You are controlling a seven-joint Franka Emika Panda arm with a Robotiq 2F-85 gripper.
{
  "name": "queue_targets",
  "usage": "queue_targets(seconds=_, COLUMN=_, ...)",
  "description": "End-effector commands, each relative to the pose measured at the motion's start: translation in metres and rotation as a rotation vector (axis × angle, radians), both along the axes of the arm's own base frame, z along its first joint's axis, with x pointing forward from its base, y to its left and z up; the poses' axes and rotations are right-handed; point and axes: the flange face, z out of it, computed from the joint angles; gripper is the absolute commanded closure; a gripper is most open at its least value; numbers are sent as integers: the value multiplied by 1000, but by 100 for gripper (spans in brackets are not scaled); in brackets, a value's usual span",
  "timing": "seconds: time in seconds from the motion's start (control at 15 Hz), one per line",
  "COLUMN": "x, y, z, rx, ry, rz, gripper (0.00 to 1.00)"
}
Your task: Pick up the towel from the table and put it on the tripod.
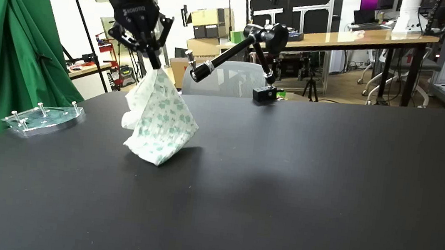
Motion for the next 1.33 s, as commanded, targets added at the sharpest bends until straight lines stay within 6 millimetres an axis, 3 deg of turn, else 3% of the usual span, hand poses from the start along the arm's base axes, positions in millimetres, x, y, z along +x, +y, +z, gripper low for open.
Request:
queue_targets(seconds=0.0, x=20, y=-22, z=38, rx=18, ry=-45, rz=-129, gripper=100)
queue_targets(seconds=0.2, x=26, y=-36, z=62, rx=41, ry=-66, rz=-262, gripper=100)
queue_targets(seconds=0.53, x=40, y=-53, z=80, rx=62, ry=-78, rz=-444, gripper=100)
queue_targets(seconds=1.13, x=75, y=-97, z=76, rx=100, ry=-93, rz=-671, gripper=100)
queue_targets(seconds=1.27, x=86, y=-97, z=71, rx=104, ry=-90, rz=-696, gripper=100)
